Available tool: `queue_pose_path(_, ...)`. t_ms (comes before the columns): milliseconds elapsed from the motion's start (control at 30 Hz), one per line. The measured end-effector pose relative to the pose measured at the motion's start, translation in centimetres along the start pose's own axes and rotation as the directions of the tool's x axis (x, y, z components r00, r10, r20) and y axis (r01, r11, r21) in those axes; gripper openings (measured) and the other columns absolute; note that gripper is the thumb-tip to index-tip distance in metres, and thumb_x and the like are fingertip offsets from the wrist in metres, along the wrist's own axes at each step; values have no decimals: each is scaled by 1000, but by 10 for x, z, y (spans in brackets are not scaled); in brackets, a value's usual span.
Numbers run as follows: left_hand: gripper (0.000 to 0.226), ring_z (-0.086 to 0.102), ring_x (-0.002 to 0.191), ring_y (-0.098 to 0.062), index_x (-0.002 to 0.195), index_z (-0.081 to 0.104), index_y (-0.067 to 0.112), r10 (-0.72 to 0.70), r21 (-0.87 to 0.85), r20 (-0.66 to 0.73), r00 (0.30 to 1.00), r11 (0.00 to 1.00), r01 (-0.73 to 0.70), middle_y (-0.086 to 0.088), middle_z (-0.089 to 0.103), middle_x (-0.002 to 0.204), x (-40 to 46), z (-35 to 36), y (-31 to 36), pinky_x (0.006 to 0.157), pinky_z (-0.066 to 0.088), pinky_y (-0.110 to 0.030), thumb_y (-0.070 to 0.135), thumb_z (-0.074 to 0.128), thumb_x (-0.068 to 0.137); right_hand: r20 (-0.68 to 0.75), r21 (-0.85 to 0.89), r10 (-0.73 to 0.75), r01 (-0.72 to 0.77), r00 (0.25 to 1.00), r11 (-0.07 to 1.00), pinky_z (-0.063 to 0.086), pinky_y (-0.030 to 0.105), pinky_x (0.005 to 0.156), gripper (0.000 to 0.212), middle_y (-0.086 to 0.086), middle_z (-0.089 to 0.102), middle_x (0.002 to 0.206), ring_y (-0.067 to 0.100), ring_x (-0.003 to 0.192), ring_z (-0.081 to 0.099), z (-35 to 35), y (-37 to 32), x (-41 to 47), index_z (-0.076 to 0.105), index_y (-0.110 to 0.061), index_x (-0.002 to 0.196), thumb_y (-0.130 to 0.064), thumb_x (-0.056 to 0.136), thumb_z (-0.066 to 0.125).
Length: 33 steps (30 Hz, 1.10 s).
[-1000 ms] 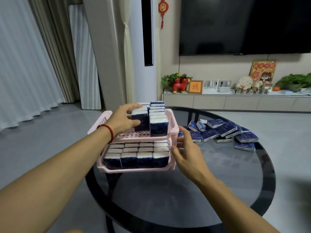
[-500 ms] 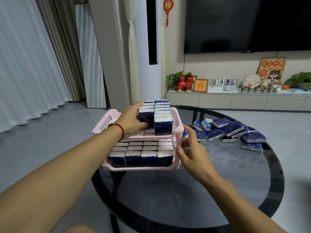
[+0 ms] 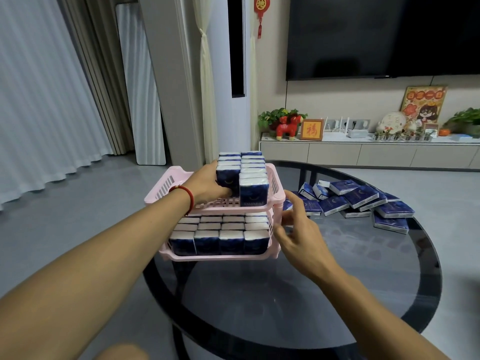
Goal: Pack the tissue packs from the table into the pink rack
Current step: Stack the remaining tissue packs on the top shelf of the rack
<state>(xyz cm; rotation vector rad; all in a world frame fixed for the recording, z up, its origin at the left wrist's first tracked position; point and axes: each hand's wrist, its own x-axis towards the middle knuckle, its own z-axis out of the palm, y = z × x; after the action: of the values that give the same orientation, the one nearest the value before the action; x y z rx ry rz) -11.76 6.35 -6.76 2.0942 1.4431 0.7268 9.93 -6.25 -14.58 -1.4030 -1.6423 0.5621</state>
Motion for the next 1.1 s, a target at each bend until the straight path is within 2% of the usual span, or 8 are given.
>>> queue_pose_path(167, 80, 62, 120, -26, 149, 38, 14, -69, 2, 4, 998, 998, 69, 0, 60, 129, -15, -6, 9, 99, 50, -35, 15, 84, 83, 57, 27, -9, 8, 998, 1000, 48, 15, 87, 70, -22, 56, 123, -8, 108, 59, -5, 5, -1, 15, -38, 156, -29, 100, 56)
queue_pose_path(267, 77, 61, 121, -28, 155, 31, 11, -136, -13, -168, 976, 991, 136, -2, 56, 124, -42, -6, 16, 101, 54, -44, 11, 72, 90, 76, 16, 12, -14, 997, 1000, 47, 22, 95, 67, -17, 55, 128, -2, 112, 59, -11, 20, 1, 19, -37, 156, -45, 94, 45)
queue_pose_path(367, 57, 59, 109, -17, 139, 54, 15, 180, 147, -559, 809, 982, -117, -3, 60, 123, -86, 12, 25, 95, 55, -36, -7, 61, 86, 36, -159, 98, -92, 994, 983, 48, 44, 104, 56, 0, 54, 139, 16, 119, 56, -10, 61, 14, 31, -32, 150, -41, 97, 46)
queue_pose_path(467, 37, 57, 100, -14, 111, 66, 9, 446, 299, -578, 684, 895, -331, -3, 62, 110, -118, 47, 39, 92, 47, -23, -10, 60, 81, 3, -383, 195, -179, 981, 906, 47, 47, 107, 58, 9, 48, 148, 25, 127, 52, -8, 105, 30, 34, -21, 150, -28, 97, 56)
queue_pose_path(567, 32, 59, 94, -18, 103, 65, 14, 533, 367, -335, 777, 833, -414, 1, 58, 106, -133, 92, 42, 82, 53, -32, -3, 60, 77, -49, -478, 232, -227, 971, 848, 40, 48, 112, 72, 11, 38, 157, 33, 136, 44, -7, 132, 46, 25, -16, 157, -20, 94, 60)
queue_pose_path(767, 41, 54, 111, -4, 126, 57, 32, 292, 191, -37, 956, 941, -280, 18, 48, 123, -131, 152, 33, 88, 49, -22, 14, 56, 89, -78, -569, 280, -273, 957, 776, 31, 51, 119, 78, 1, 9, 172, 38, 151, 24, 3, 149, 88, 8, -22, 163, -25, 98, 51)
queue_pose_path(933, 41, 55, 116, -9, 125, 55, 36, 201, 123, -4, 980, 972, -199, 21, 48, 121, -129, 165, 40, 92, 48, -20, 15, 56, 91, -178, -686, 257, -307, 950, 659, 40, 47, 97, 62, 9, 40, 150, 38, 129, 42, 9, 136, 89, 28, -17, 154, -21, 96, 51)
queue_pose_path(1100, 38, 60, 110, -13, 118, 62, 31, 67, -5, 16, 998, 998, -67, 14, 56, 121, -129, 171, 43, 85, 41, -8, 9, 62, 88, -127, -869, 99, -159, 987, 468, 37, 42, 94, 27, 10, 49, 128, 31, 120, 40, -4, 125, 67, 64, -14, 119, -19, 96, 51)
